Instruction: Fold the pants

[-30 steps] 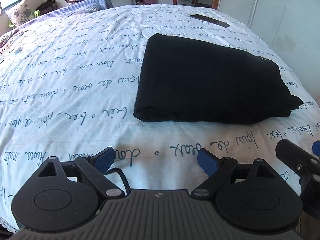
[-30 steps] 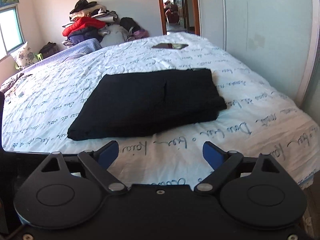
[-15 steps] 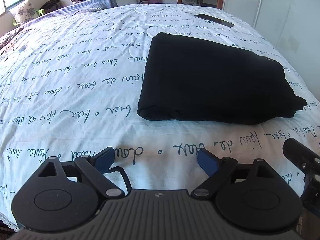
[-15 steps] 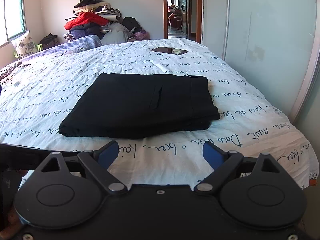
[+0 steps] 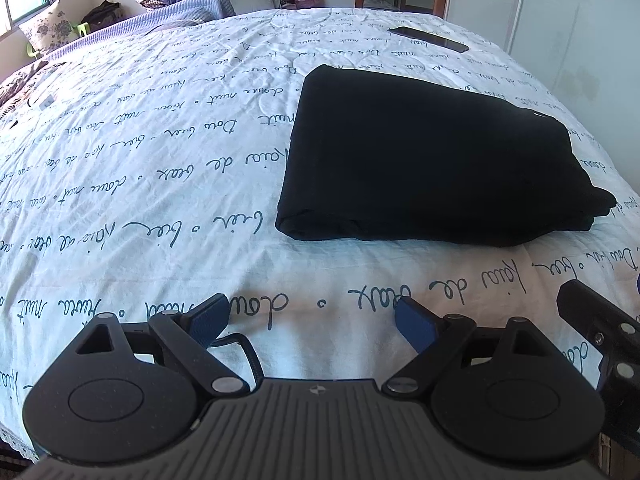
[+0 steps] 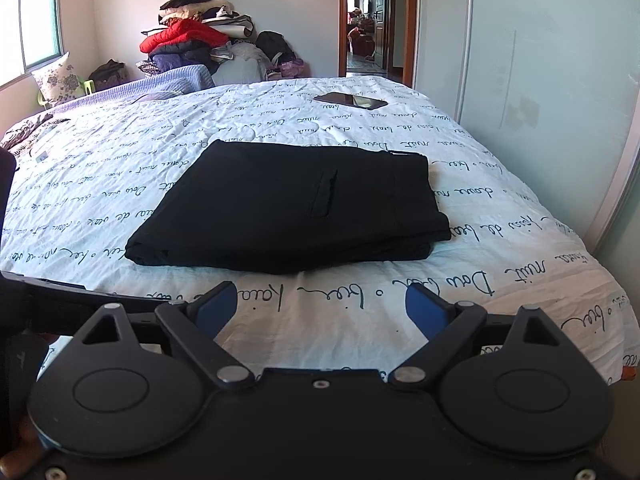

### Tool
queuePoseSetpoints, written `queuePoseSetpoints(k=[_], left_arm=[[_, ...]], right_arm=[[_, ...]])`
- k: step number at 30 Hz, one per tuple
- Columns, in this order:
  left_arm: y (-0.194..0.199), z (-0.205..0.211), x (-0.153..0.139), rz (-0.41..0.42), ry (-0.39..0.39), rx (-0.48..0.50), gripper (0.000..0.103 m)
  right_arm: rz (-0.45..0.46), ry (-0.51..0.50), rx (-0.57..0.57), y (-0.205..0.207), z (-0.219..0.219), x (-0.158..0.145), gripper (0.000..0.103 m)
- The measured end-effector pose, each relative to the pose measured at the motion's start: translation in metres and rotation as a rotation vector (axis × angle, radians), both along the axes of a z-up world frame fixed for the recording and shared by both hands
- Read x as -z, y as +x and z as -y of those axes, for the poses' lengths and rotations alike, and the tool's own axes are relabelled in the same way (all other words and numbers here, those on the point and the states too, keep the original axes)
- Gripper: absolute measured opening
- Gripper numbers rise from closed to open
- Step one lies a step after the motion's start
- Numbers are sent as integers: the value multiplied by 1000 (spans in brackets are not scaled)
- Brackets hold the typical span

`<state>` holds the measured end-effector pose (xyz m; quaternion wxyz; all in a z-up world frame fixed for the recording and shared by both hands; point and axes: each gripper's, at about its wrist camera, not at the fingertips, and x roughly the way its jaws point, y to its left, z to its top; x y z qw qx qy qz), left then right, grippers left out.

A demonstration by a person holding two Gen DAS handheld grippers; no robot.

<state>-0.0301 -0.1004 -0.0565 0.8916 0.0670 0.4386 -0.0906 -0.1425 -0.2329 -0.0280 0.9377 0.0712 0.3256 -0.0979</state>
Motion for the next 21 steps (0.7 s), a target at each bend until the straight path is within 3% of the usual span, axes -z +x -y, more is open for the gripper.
queuePoseSetpoints(k=[21], left_arm=[[-1, 1, 1, -8, 1, 7, 92]], right_arm=[[-3, 10, -2, 0, 0, 0, 92]])
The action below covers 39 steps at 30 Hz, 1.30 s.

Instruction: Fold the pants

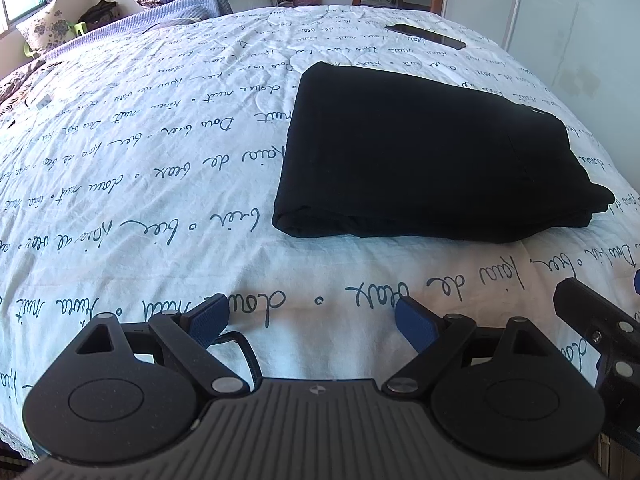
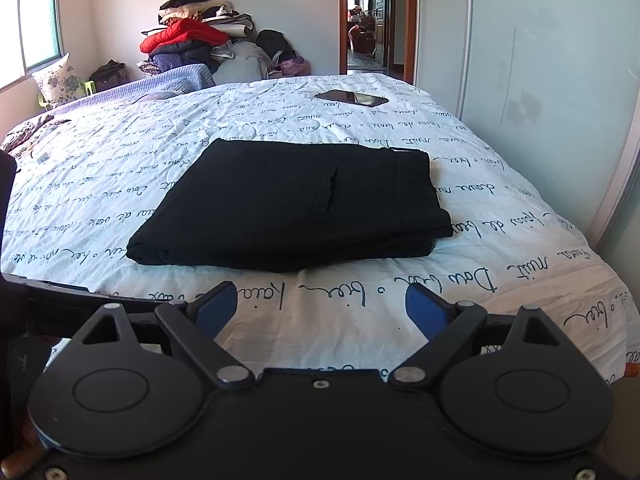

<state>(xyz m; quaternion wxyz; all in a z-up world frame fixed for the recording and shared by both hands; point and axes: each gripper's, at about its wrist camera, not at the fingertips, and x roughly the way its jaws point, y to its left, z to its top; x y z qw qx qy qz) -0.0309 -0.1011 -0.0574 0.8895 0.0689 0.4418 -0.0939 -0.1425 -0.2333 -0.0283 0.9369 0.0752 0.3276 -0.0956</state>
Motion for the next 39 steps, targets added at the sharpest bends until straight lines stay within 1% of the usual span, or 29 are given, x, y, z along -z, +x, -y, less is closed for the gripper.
queuePoseSetpoints(k=[14, 19, 23, 28, 39], left_arm=[[-3, 1, -5, 12, 9, 3, 92], [-4, -2, -8, 30, 10, -6, 92], [-3, -4, -9, 28, 6, -9, 92], [-4, -3, -9, 34, 13, -3, 92], [-5, -2, -9, 44, 23, 1, 92]], right_arm=[[9, -32, -4, -2, 2, -3, 92], [-2, -33, 6, -1, 7, 0, 92], [-10, -39, 12, -2, 11, 1, 92], [-12, -2, 10, -3, 17, 2, 92], [-16, 2, 6, -2, 17, 3, 92]])
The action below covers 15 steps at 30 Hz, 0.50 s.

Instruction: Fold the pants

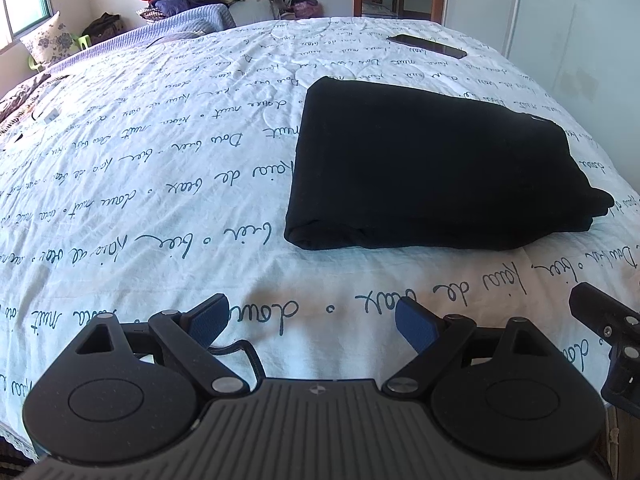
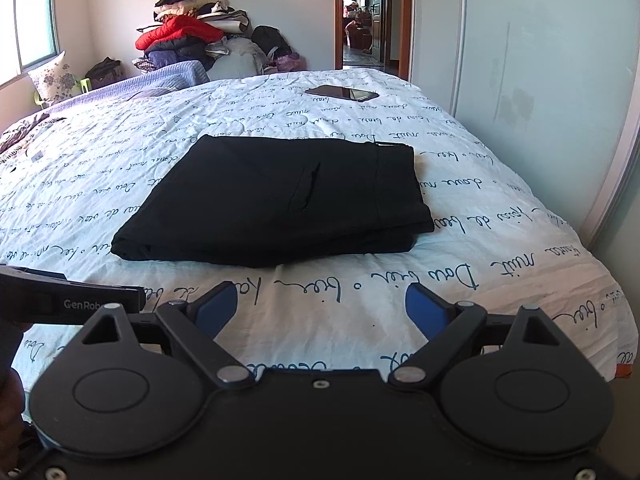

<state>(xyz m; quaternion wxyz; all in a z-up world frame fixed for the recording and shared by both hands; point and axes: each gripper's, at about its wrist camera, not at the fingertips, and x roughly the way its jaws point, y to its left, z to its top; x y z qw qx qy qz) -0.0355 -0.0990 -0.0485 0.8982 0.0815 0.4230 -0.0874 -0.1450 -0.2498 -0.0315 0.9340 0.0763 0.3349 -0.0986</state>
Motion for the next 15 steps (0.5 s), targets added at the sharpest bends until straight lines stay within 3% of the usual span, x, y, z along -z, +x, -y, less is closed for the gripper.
queuePoseSetpoints(k=[15], left_arm=[[1, 0, 1, -2, 4, 3, 92]], right_arm=[[0, 0, 0, -1, 1, 0, 92]])
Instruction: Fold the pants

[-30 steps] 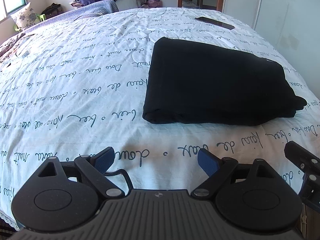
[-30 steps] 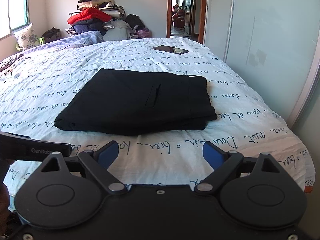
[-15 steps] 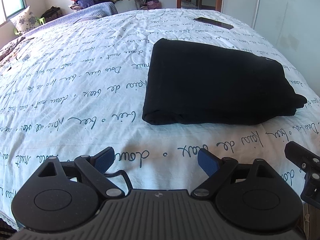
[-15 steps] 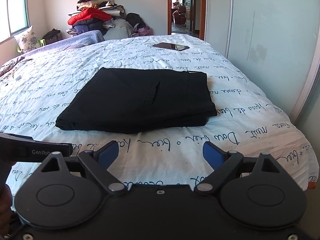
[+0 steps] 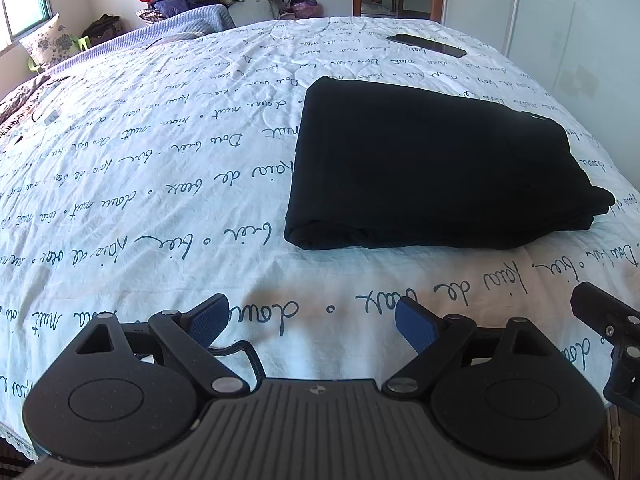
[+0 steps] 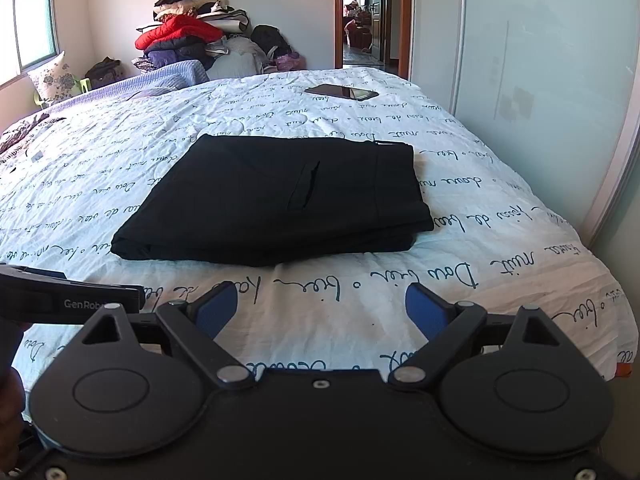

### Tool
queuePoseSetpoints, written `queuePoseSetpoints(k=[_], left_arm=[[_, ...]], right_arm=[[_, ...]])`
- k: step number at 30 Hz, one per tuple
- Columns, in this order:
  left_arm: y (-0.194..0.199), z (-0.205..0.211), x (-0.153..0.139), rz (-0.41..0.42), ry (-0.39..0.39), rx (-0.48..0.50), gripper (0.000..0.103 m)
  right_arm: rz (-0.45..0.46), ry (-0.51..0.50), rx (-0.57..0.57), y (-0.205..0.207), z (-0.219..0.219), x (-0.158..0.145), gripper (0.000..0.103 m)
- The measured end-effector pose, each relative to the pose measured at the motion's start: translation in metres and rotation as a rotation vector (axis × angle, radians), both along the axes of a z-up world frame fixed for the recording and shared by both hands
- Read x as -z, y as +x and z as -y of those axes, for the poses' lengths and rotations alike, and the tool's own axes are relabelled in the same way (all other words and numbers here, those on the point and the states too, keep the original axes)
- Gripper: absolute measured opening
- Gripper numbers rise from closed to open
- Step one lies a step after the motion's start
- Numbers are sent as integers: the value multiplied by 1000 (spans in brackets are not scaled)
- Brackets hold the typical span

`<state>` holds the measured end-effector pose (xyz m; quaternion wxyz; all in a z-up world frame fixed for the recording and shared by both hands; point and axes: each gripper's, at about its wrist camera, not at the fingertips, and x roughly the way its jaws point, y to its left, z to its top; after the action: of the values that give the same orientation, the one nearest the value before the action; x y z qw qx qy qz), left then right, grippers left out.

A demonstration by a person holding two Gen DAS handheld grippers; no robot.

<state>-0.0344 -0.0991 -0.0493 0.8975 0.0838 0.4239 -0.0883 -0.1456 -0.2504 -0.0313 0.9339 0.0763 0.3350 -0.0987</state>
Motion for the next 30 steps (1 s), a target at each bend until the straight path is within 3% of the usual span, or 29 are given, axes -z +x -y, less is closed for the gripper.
queuePoseSetpoints(k=[30], left_arm=[[2, 1, 2, -9, 3, -1, 92]], right_arm=[[-2, -2, -1, -2, 0, -1, 92]])
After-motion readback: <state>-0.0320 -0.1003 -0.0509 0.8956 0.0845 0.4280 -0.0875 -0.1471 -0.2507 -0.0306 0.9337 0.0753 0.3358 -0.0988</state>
